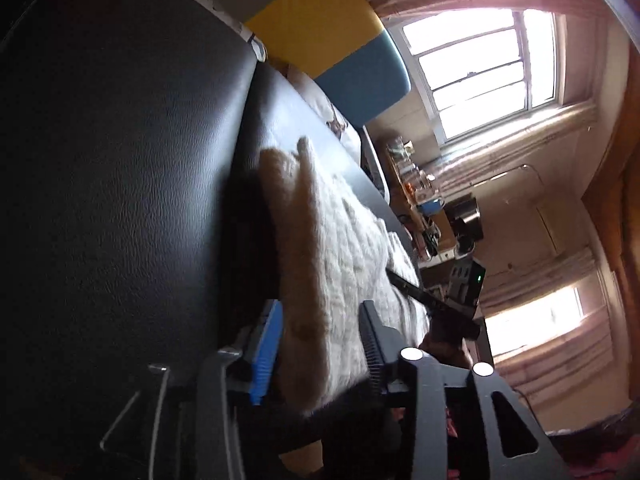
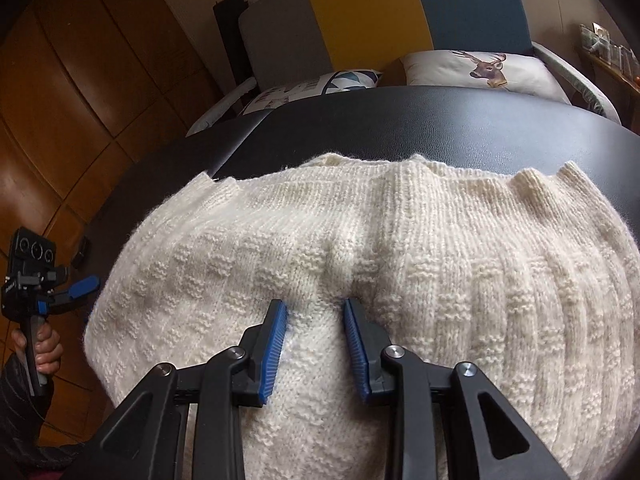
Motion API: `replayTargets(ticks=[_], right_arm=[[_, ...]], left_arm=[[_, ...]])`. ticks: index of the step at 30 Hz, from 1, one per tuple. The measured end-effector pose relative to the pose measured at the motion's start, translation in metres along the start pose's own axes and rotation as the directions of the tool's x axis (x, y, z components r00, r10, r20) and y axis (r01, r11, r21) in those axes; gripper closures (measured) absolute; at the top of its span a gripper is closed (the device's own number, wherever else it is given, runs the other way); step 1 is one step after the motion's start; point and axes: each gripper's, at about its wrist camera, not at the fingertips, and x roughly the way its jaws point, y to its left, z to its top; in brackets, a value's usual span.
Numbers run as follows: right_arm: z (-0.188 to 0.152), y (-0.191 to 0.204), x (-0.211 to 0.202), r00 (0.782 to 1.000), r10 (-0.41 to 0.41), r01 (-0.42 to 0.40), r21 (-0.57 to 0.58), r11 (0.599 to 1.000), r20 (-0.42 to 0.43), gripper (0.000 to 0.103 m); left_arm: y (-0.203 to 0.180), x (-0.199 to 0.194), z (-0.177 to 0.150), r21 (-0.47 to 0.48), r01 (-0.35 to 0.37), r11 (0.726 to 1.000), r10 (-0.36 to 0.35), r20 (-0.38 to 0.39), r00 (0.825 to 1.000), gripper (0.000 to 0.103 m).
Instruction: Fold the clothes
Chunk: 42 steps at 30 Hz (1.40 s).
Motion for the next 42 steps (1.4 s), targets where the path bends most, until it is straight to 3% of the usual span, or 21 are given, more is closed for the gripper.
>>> replayTargets(ticks=[9, 10, 11, 12, 15, 18, 20, 23, 27, 28, 30, 33, 34, 36, 38, 39, 40, 42], right_arm=[[0.001, -0.003, -0.001, 1.000, 0.023, -0.023, -0.006, 1.000, -0.005, 0.073], [0.001, -0.003, -0.001, 1.000, 0.027, -0.027, -0.008, 1.000, -0.008, 0.073], [0.000, -0.004, -0.003, 0.999, 0.029, -0.030, -0.013, 0.999, -0.011, 0.073], [-0.002, -0.005, -0.003, 0.999, 0.034, -0.035, -0.015, 0.999, -0.012, 0.073], [-0.003, -0.011, 0.000, 0.998, 0.060, -0.060, 0.005, 0.998, 0.003, 0.073], [-0.003, -0.007, 0.001, 0.999, 0.051, -0.050, -0.013, 0.999, 0.010, 0.073], [-0.005, -0.007, 0.001, 0.999, 0.050, -0.049, -0.012, 0.999, 0.021, 0.073], [-0.006, -0.007, 0.000, 0.998, 0.052, -0.052, 0.004, 0.999, 0.031, 0.073], [-0.007, -0.002, -0.004, 0.999, 0.033, -0.033, -0.001, 0.999, 0.040, 0.073], [-0.004, 0.000, -0.007, 0.999, 0.027, -0.027, -0.004, 1.000, 0.035, 0.073], [-0.004, 0.000, -0.019, 0.999, -0.001, 0.002, -0.010, 1.000, 0.038, 0.073], [-0.016, -0.007, -0.040, 0.997, -0.063, 0.064, -0.006, 0.998, 0.046, 0.072], [-0.024, -0.012, -0.046, 0.996, -0.080, 0.080, 0.002, 0.997, 0.041, 0.072], [-0.043, -0.023, -0.053, 0.998, -0.034, 0.032, 0.036, 0.999, 0.046, 0.072], [-0.058, -0.028, -0.059, 0.998, 0.001, -0.005, 0.063, 0.998, 0.060, 0.073], [-0.063, -0.029, -0.062, 0.997, 0.012, -0.018, 0.074, 0.997, 0.070, 0.073], [-0.062, -0.030, -0.066, 0.997, 0.008, -0.014, 0.079, 0.997, 0.073, 0.073], [-0.060, -0.032, -0.074, 0.997, -0.001, -0.006, 0.091, 0.996, 0.080, 0.073]], left_arm=[[-0.015, 0.078, 0.064, 0.036, -0.071, 0.997, 0.073, -0.066, 0.995, 0.051], [-0.018, 0.085, 0.068, 0.047, -0.088, 0.995, 0.091, -0.071, 0.993, 0.054], [-0.020, 0.092, 0.071, 0.057, -0.106, 0.993, 0.110, -0.077, 0.991, 0.065], [-0.023, 0.094, 0.073, 0.061, -0.116, 0.991, 0.120, -0.069, 0.990, 0.097], [-0.036, 0.078, 0.068, 0.082, -0.147, 0.986, 0.146, 0.009, 0.989, 0.098], [-0.022, 0.079, 0.062, 0.087, -0.292, 0.953, 0.292, 0.004, 0.956, 0.098], [-0.007, 0.082, 0.057, 0.060, -0.324, 0.944, 0.326, -0.015, 0.945, 0.097], [-0.010, 0.073, 0.055, 0.040, -0.344, 0.938, 0.343, 0.029, 0.939, 0.094], [-0.041, 0.051, 0.052, 0.062, -0.442, 0.895, 0.427, 0.169, 0.888, 0.093], [-0.049, 0.047, 0.050, 0.066, -0.427, 0.902, 0.409, 0.194, 0.892, 0.093], [-0.066, 0.051, 0.041, 0.086, -0.349, 0.933, 0.327, 0.199, 0.924, 0.085], [-0.085, 0.080, 0.022, 0.175, -0.330, 0.928, 0.310, 0.133, 0.942, 0.081], [-0.085, 0.090, 0.017, 0.189, -0.326, 0.926, 0.312, 0.103, 0.945, 0.081], [-0.085, 0.110, 0.005, 0.217, -0.318, 0.923, 0.317, 0.043, 0.948, 0.081], [-0.079, 0.122, -0.001, 0.251, -0.332, 0.909, 0.339, 0.018, 0.941, 0.081], [-0.075, 0.123, -0.002, 0.258, -0.333, 0.907, 0.340, 0.016, 0.940, 0.087], [-0.068, 0.123, 0.001, 0.249, -0.325, 0.912, 0.333, 0.012, 0.943, 0.095], [-0.056, 0.121, 0.009, 0.199, -0.292, 0.936, 0.301, -0.019, 0.953, 0.099]])
